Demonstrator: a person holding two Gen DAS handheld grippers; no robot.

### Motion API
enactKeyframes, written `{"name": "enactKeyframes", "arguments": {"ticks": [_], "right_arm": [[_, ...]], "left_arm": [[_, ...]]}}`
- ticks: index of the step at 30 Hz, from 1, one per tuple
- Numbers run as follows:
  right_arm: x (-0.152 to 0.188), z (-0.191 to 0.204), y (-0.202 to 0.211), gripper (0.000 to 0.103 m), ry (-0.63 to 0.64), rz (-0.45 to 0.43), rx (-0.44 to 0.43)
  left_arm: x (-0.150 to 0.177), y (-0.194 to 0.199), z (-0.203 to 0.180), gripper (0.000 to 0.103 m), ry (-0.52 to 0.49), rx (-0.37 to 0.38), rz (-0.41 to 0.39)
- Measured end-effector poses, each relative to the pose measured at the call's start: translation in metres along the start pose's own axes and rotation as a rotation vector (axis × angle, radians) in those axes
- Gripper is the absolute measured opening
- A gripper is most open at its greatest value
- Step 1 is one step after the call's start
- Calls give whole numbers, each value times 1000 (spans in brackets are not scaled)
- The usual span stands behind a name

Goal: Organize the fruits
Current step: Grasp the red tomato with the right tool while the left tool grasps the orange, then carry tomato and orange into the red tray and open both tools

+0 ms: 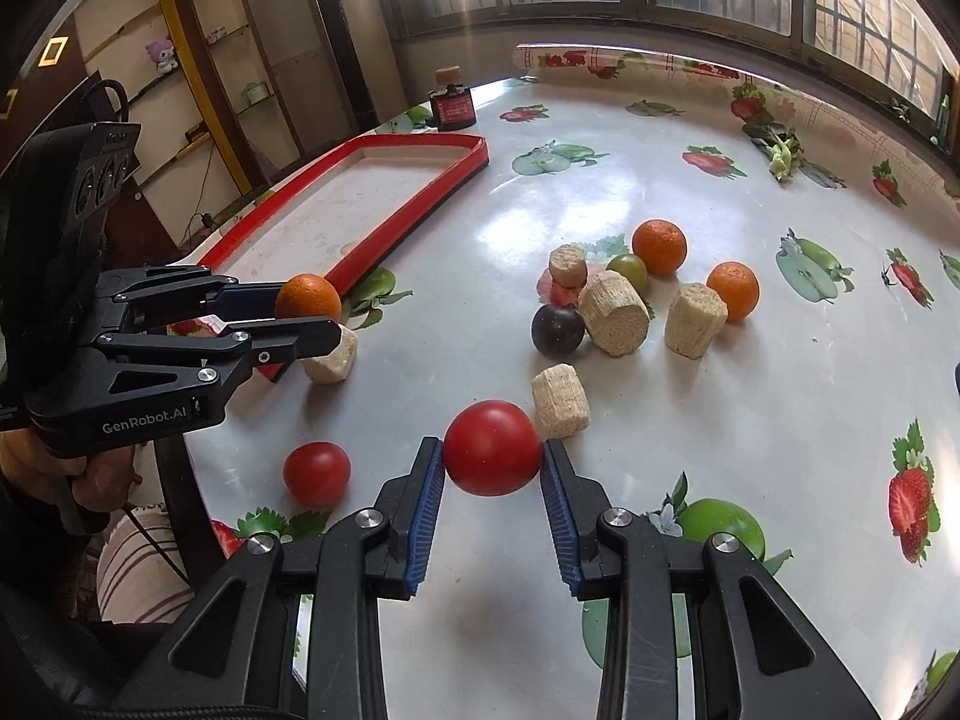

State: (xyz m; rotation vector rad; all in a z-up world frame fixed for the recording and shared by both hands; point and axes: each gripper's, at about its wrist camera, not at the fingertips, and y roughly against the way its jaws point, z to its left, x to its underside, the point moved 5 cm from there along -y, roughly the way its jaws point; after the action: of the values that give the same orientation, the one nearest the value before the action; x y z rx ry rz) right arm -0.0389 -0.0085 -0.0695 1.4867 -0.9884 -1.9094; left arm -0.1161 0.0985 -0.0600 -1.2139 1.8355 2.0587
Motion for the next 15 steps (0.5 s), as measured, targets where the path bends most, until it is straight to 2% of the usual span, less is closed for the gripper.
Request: {"name": "enactKeyframes", "arguments": {"ticks": [15], "right_arm": [[-45,45,-14,34,87,-26,-72]], "left_arm": [[4,25,60,31,93,-81,-34]]}}
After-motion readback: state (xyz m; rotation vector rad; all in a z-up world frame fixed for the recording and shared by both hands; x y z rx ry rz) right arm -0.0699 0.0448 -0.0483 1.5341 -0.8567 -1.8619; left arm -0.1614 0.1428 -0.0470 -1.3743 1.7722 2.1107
